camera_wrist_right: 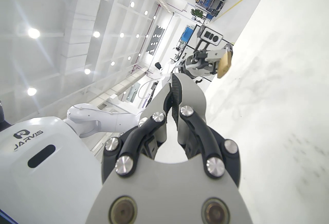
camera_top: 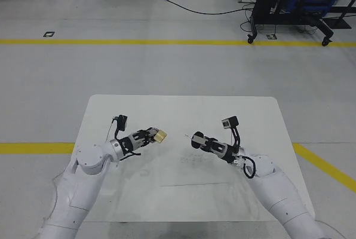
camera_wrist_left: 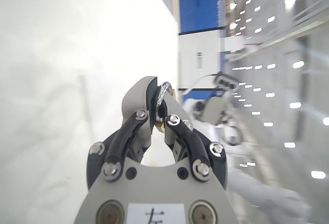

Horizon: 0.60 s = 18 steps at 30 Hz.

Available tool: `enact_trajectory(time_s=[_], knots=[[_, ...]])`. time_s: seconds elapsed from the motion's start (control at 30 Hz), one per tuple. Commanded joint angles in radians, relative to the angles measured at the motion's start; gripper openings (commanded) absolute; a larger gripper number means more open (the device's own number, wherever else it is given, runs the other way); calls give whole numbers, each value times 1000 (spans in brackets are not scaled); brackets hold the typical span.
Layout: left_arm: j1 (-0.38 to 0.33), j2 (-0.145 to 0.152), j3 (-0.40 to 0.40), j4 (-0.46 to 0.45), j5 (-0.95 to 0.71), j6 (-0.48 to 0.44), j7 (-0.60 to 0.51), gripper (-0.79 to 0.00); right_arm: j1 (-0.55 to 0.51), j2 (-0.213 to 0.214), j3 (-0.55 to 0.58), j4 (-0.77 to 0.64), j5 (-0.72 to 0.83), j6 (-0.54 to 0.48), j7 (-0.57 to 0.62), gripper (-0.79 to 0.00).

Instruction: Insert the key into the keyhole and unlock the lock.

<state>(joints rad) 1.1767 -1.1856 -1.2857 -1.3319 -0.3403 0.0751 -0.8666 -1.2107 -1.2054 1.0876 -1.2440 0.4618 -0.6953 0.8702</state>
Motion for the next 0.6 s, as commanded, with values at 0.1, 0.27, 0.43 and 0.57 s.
enact_trajectory(time_s=[0.1, 0.27, 0.43, 0.57], knots=[[-93, -9, 38, 148, -166, 99, -81, -785, 10, -17, -53, -13, 62, 58, -24, -785], [-93, -9, 38, 148, -166, 99, -81, -785, 10, -17, -53, -13, 62, 58, -24, -785], [-83, -14, 34, 127, -239, 125, -56, -785, 8, -18, -54, -15, 62, 62, -28, -785], [-111, -25, 53, 114, -289, 136, -22, -785, -10, -21, -65, -47, -4, 146, -131, -785]])
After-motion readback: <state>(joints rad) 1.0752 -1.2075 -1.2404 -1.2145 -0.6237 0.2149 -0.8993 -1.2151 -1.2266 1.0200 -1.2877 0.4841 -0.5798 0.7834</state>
